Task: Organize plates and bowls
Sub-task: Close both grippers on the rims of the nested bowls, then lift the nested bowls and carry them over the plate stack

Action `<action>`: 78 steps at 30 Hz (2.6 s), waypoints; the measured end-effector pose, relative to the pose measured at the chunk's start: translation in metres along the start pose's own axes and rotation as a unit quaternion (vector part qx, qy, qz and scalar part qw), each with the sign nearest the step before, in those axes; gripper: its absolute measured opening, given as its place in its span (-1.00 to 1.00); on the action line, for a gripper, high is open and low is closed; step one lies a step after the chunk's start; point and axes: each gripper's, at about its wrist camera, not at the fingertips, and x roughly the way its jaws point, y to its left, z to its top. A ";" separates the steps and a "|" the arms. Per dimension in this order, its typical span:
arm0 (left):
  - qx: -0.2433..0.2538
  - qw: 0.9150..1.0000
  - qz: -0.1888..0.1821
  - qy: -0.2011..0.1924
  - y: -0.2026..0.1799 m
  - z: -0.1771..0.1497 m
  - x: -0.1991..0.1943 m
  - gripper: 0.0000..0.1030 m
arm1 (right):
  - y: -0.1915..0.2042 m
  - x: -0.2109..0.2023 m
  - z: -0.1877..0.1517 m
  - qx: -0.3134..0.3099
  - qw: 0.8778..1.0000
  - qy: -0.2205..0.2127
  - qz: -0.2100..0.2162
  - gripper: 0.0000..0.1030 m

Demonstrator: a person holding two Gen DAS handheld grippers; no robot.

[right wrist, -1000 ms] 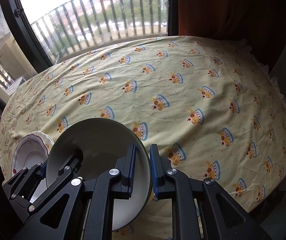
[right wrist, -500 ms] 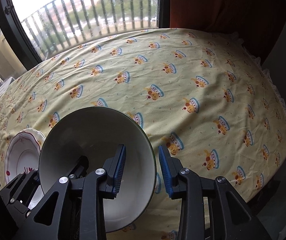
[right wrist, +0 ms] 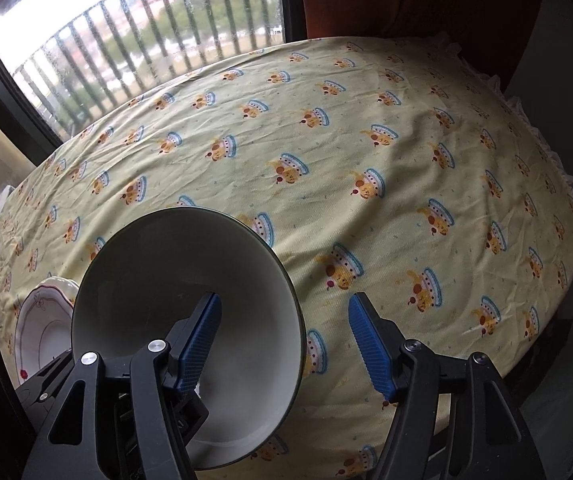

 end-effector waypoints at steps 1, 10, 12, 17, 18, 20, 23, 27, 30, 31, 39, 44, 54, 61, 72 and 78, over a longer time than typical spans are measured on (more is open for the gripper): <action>-0.003 1.000 0.002 0.001 -0.001 0.001 0.000 0.02 | -0.001 0.001 0.001 0.000 1.000 0.002 0.001 0.35; -0.051 0.998 0.040 -0.002 -0.001 -0.004 -0.004 0.00 | -0.015 0.020 0.012 -0.024 0.997 0.032 0.064 0.35; -0.065 0.996 0.053 -0.006 -0.003 -0.005 -0.005 0.00 | -0.018 0.023 0.014 -0.033 0.995 0.036 0.083 0.35; -0.086 0.992 0.091 -0.015 -0.012 -0.008 -0.005 0.00 | -0.025 0.035 0.020 -0.043 0.989 0.058 0.126 0.31; -0.091 0.991 0.097 -0.016 -0.013 -0.008 -0.006 0.01 | -0.027 0.038 0.020 -0.044 0.987 0.063 0.138 0.30; -0.103 0.989 0.107 -0.017 -0.014 -0.009 -0.006 0.01 | -0.028 0.043 0.023 -0.050 0.984 0.073 0.155 0.23; -0.113 0.985 0.126 -0.024 -0.019 -0.010 -0.006 0.02 | -0.026 0.049 0.025 -0.066 0.979 0.088 0.174 0.11; -0.124 0.982 0.137 -0.029 -0.021 -0.011 -0.006 0.02 | -0.025 0.054 0.026 -0.071 0.971 0.102 0.204 -0.07; -0.128 0.981 0.140 -0.031 -0.021 -0.012 -0.007 0.01 | -0.022 0.053 0.026 -0.073 0.967 0.108 0.218 -0.30; -0.131 0.981 0.140 -0.031 -0.021 -0.012 -0.007 0.01 | -0.020 0.053 0.027 -0.080 0.966 0.109 0.221 -0.34; -0.138 0.979 0.149 -0.033 -0.026 -0.015 -0.009 -0.06 | -0.016 0.050 0.030 -0.119 0.962 0.113 0.216 -0.33; -0.147 0.979 0.139 -0.027 -0.028 -0.017 -0.009 -0.12 | -0.018 0.047 0.029 -0.122 0.966 0.114 0.199 -0.31; -0.140 0.979 0.145 -0.020 -0.032 -0.020 -0.014 -0.15 | -0.023 0.045 0.027 -0.107 0.967 0.130 0.189 -0.30; -0.132 0.982 0.132 -0.023 -0.027 -0.022 -0.023 -0.15 | -0.020 0.034 0.022 -0.094 0.972 0.123 0.177 -0.30; -0.112 0.985 0.119 -0.048 -0.004 -0.018 -0.062 -0.19 | 0.012 -0.001 0.021 -0.080 0.979 0.094 0.160 -0.30; -0.092 0.988 0.112 -0.054 0.023 -0.016 -0.083 -0.20 | 0.042 -0.019 0.015 -0.069 0.983 0.082 0.151 -0.30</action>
